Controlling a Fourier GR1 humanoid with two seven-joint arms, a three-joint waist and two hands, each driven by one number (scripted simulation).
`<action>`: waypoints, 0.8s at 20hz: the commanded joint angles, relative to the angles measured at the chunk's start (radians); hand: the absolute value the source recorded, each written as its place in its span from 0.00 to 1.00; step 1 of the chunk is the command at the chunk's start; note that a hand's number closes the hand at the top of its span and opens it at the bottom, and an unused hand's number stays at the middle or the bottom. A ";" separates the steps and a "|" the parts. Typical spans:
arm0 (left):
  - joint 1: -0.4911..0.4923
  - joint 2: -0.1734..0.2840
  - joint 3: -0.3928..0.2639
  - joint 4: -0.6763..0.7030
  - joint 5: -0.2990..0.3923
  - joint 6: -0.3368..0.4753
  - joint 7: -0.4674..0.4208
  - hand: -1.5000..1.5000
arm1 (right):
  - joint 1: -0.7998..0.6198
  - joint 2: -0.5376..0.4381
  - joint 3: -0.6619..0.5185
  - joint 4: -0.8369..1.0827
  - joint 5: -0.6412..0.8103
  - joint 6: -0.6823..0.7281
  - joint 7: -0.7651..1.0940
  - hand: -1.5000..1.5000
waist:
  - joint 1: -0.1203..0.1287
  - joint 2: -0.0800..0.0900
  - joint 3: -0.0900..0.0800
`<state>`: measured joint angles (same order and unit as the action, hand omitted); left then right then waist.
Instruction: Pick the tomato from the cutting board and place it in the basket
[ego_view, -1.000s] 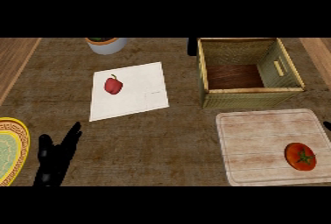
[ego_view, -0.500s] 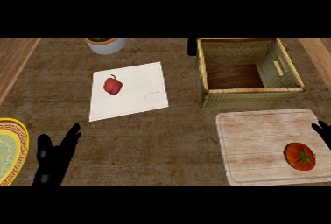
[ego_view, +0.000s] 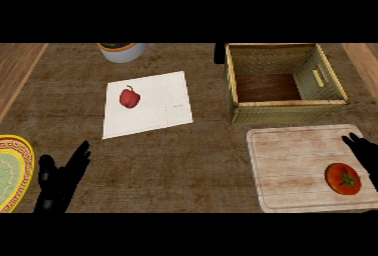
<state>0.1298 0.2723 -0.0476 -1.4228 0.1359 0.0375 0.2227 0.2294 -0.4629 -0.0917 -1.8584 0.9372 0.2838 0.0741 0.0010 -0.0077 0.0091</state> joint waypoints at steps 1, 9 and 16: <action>0.051 -0.029 -0.026 -0.022 -0.037 0.026 0.042 0.50 | 0.041 0.025 0.011 0.025 0.058 -0.044 -0.026 0.00 | -0.002 0.007 -0.009; 0.042 -0.037 -0.005 -0.040 -0.043 0.009 0.061 0.50 | -0.046 0.042 0.042 0.143 0.137 0.010 0.027 0.00 | 0.001 0.007 -0.009; 0.044 -0.042 0.013 -0.053 -0.061 -0.002 0.083 0.50 | -0.088 0.064 0.008 0.198 0.129 -0.013 -0.024 0.00 | 0.001 0.007 -0.009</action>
<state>0.1323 0.2316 -0.0330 -1.4499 0.0844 0.0360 0.2476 0.1504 -0.4179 -0.0820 -1.6794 1.0530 0.2823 0.0606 0.0012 -0.0068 0.0079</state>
